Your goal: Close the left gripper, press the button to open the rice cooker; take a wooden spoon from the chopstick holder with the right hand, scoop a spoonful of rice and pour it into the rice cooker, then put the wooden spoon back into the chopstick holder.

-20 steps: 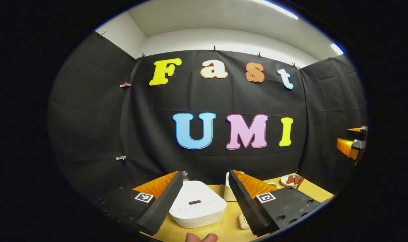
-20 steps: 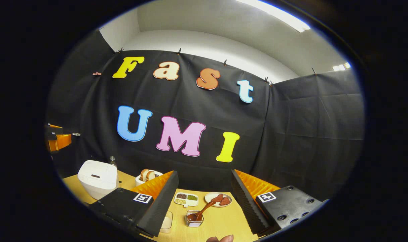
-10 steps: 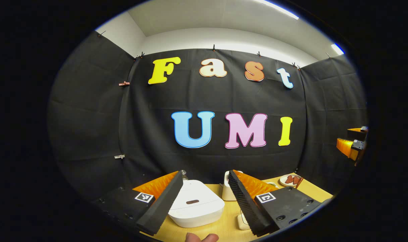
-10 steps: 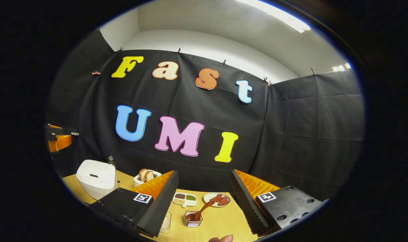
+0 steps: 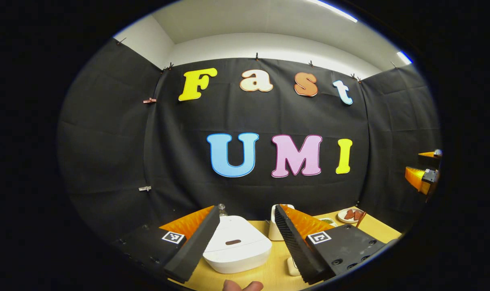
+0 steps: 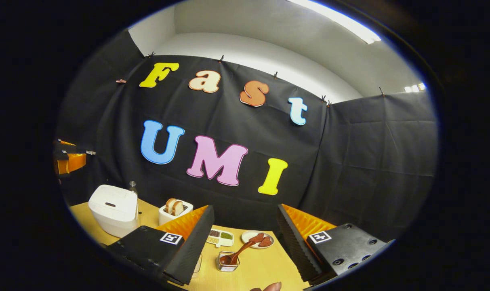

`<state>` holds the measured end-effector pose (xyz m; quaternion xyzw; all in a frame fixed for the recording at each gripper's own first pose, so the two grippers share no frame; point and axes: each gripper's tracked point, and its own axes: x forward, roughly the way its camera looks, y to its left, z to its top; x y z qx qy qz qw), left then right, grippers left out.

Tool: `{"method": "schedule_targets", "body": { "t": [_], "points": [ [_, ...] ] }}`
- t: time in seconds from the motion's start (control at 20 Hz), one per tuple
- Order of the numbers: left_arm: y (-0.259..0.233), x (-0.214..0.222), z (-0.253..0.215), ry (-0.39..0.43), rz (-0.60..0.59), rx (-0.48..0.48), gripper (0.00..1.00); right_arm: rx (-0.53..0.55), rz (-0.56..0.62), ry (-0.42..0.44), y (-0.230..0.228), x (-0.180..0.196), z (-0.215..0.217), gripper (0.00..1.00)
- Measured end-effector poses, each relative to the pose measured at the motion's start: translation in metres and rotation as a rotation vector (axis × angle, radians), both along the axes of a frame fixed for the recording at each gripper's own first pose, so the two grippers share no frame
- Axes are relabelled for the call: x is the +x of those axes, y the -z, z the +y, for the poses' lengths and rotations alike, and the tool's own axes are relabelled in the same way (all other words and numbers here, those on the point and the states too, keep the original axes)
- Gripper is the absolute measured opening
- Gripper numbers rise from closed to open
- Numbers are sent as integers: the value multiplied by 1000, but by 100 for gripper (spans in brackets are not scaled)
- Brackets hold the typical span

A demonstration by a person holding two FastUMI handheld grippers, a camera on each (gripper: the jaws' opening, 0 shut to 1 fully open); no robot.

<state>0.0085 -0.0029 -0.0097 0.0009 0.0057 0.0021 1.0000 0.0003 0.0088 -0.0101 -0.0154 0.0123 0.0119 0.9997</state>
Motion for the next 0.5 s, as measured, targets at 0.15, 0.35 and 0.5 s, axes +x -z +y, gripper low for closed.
{"method": "schedule_targets", "body": {
  "t": [0.15,0.35,0.5],
  "points": [
    [1,9,16,-1,-3,5,94,26,-5,-3,-6,-1,-2,97],
    [5,28,26,97,20,-17,94,24,2,26,-4,1,-8,98],
    [22,45,33,169,78,-19,42,17,8,47,-3,3,-9,98]
  ]
}}
